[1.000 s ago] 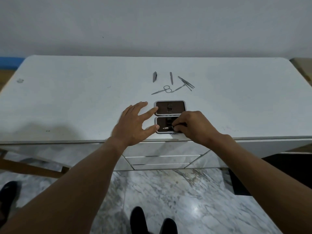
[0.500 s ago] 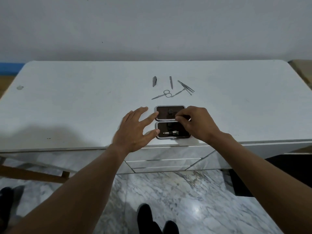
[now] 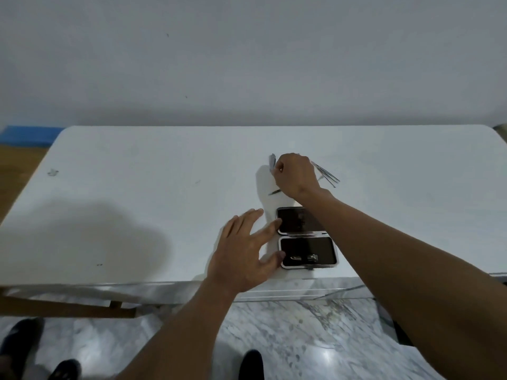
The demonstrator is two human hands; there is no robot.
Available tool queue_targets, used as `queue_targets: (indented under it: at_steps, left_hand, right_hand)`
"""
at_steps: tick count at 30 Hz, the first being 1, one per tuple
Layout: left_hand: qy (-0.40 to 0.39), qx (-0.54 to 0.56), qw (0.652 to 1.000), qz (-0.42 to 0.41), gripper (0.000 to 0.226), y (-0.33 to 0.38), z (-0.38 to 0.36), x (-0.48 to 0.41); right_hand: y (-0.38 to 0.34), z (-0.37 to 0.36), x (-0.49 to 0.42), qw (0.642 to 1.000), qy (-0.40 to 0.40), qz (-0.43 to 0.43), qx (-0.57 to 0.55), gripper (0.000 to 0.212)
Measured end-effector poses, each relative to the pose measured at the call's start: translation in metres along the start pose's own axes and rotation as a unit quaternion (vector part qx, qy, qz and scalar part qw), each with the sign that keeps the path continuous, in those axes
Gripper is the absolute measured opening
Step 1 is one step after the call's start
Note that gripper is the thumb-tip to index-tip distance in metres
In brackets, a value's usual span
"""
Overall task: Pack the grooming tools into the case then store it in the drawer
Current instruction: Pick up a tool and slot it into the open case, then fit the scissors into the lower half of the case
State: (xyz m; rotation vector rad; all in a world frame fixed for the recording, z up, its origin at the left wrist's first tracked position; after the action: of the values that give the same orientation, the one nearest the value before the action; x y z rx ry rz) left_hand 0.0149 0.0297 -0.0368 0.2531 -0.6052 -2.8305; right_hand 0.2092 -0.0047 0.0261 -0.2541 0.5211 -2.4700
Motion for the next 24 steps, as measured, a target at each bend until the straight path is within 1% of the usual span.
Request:
queue_targets:
  at_steps: [3,7,8,10,12,14,16,18,20,22,24]
  left_hand:
    - [-0.006,-0.003,1.0,-0.003,0.062,0.001,0.002,-0.001]
    - [-0.014,-0.008,1.0,-0.002,0.06,0.002,0.004,-0.001]
    - [-0.015,-0.006,1.0,-0.003,0.06,0.002,0.004,-0.002]
    - [-0.016,-0.005,1.0,-0.005,0.059,0.003,0.003,-0.002]
    - [-0.017,-0.005,1.0,-0.002,0.059,0.002,0.002,-0.002]
    - [-0.018,-0.004,1.0,-0.003,0.059,0.001,0.001,-0.003]
    - [-0.017,-0.006,1.0,-0.005,0.06,0.002,0.001,-0.003]
    - [-0.017,-0.004,1.0,-0.002,0.06,0.004,0.001,-0.003]
    - [-0.019,-0.005,1.0,-0.002,0.06,0.003,0.0,-0.003]
    - [-0.023,-0.011,1.0,0.002,0.061,0.003,0.0,-0.002]
    - [-0.021,-0.017,1.0,0.007,0.062,0.004,0.002,-0.003]
  right_hand:
    - [-0.007,-0.006,-0.017,0.999,0.0,-0.035,0.015,0.028]
    - [-0.016,-0.01,-0.028,0.998,-0.008,-0.031,0.056,0.031]
    - [-0.018,-0.011,-0.029,0.998,-0.013,-0.026,0.064,0.029]
    - [-0.023,-0.012,-0.032,0.997,-0.026,-0.023,0.075,0.017]
    - [-0.026,-0.009,-0.035,0.994,-0.031,-0.014,0.101,0.017]
    - [-0.031,-0.005,-0.033,0.988,-0.028,0.001,0.15,0.011]
    - [-0.039,-0.001,-0.027,0.979,-0.031,0.032,0.199,0.023]
    - [-0.043,0.001,-0.027,0.972,-0.042,0.061,0.224,0.027]
    - [-0.041,0.004,-0.029,0.97,-0.048,0.062,0.228,0.026]
    - [-0.036,0.009,-0.032,0.975,-0.051,0.044,0.21,0.021]
    - [-0.031,0.012,-0.036,0.984,-0.05,0.011,0.17,0.026]
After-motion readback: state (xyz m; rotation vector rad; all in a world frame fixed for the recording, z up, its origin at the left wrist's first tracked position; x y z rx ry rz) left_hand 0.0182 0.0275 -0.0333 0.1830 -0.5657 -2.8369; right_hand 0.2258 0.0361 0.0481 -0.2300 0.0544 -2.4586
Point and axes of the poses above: each hand's wrist, its own x-axis away from the middle knuckle, its own z-axis out of the back of the hand, y = z × x, the point moved 1 cm from there along -x, towards the middle knuckle, and after that the axes turned 3 degrees about x, right-handed, at the moved point
